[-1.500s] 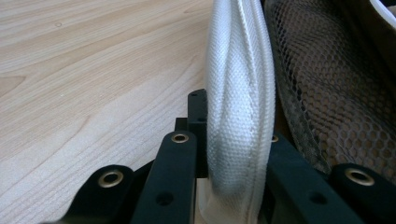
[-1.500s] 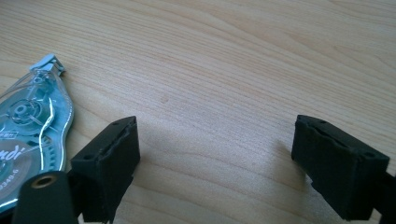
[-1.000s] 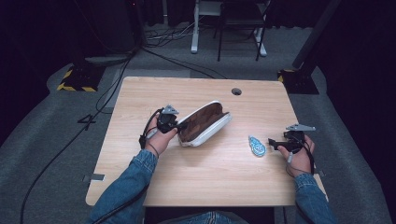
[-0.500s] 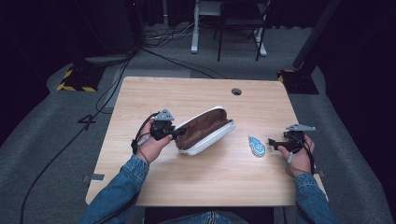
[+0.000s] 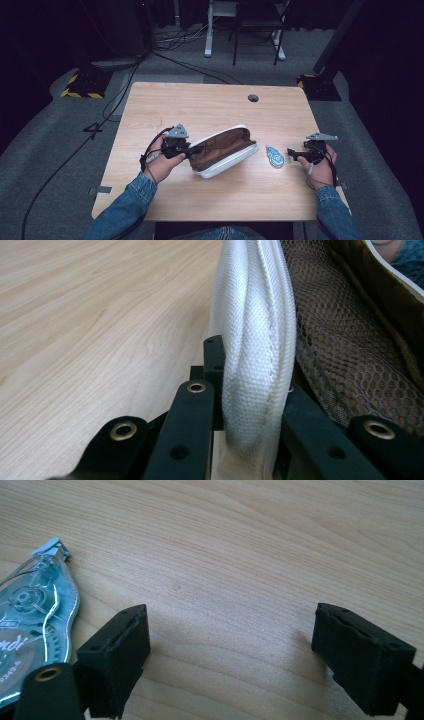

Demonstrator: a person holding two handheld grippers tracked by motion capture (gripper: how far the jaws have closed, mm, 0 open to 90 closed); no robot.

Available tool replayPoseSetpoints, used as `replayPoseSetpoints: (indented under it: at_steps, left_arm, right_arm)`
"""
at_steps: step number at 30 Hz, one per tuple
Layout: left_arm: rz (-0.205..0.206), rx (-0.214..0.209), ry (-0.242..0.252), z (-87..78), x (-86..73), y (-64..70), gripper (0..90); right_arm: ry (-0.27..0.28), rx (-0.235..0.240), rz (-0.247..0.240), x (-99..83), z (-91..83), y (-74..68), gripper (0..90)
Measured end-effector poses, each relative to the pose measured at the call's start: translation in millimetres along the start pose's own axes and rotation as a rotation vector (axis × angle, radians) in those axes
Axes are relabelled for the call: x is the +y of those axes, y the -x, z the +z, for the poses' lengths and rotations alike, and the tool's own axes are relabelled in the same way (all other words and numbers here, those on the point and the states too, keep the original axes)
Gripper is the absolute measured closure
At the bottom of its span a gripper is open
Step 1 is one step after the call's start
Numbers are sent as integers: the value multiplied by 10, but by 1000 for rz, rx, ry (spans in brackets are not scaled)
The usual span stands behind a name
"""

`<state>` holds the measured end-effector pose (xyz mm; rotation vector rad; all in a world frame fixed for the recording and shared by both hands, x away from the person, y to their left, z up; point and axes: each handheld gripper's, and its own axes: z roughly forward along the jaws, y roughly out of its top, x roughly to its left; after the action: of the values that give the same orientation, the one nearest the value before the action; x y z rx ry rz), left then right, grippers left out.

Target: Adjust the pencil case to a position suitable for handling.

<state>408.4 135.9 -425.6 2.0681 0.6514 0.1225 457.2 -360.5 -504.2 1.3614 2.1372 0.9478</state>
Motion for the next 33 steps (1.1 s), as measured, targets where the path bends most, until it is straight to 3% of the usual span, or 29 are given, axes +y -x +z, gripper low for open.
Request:
replayPoseSetpoints:
  at_steps: [12, 27, 33]
  left_arm:
    - [32, -46, -32, 42, -56, 203, 855]
    - [11, -114, -88, 219, -219, 207, 854]
    - [-4, -133, -89, 251, -265, 185, 851]
  right_arm:
    - [1, 1, -1, 0, 1, 0, 158]
    - [0, 2, -1, 0, -2, -3, 165]
    - [1, 5, -5, -2, -5, -3, 172]
